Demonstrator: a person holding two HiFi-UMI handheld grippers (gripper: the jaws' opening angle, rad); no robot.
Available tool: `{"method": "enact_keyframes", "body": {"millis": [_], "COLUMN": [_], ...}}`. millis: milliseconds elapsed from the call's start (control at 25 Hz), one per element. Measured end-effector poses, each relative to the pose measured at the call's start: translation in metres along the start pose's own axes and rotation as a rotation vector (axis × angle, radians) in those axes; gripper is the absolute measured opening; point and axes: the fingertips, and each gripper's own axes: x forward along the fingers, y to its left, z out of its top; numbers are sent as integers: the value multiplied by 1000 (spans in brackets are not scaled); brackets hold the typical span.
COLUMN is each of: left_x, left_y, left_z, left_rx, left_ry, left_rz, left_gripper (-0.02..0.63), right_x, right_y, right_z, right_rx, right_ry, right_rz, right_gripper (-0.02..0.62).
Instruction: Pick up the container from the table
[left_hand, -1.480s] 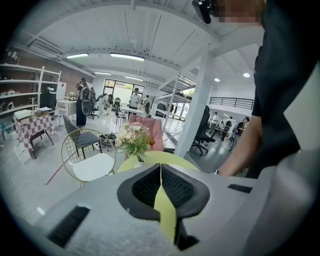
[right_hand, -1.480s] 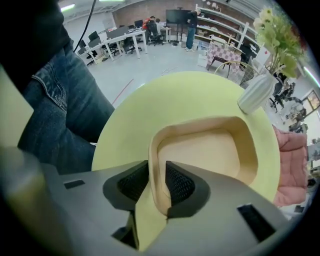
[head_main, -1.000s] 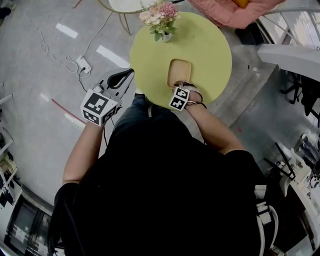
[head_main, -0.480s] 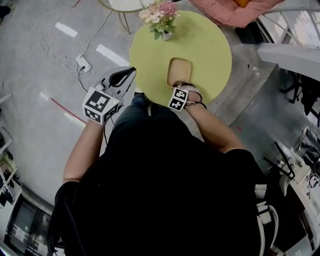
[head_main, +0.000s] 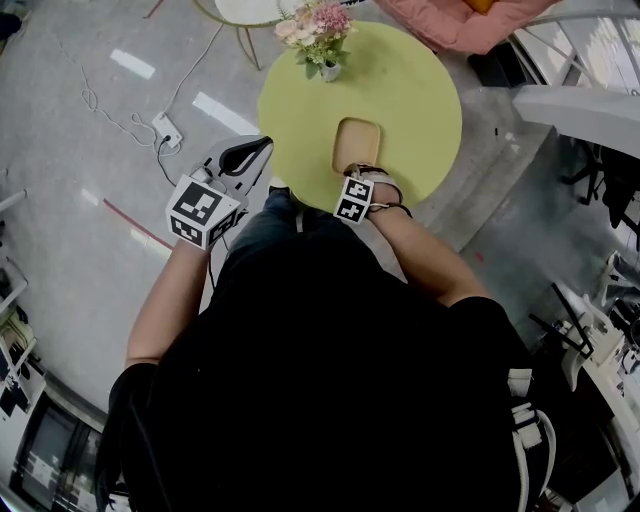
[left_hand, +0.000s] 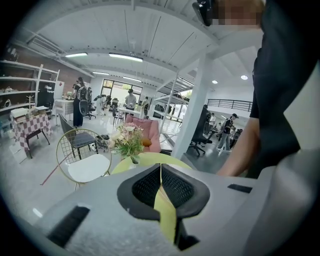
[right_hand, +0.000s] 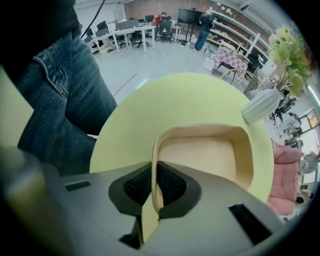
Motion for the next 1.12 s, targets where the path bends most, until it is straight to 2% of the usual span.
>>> {"method": "enact_keyframes", "body": {"millis": [720,1120], "left_x": [-14,-21], "left_y": [-4,-14], "left_z": [1,24], "left_rx": [37,73], "left_ry": [5,-42], "left_rz": [1,-4], "left_gripper": [18,18], "right_x": [-12,-35], "right_y": [-17,-31], "right_z": [-5,-5], "right_rx": [33,48], "right_ry": [5,6], "right_rz": [-59,-111], "right_gripper": [11,11]}}
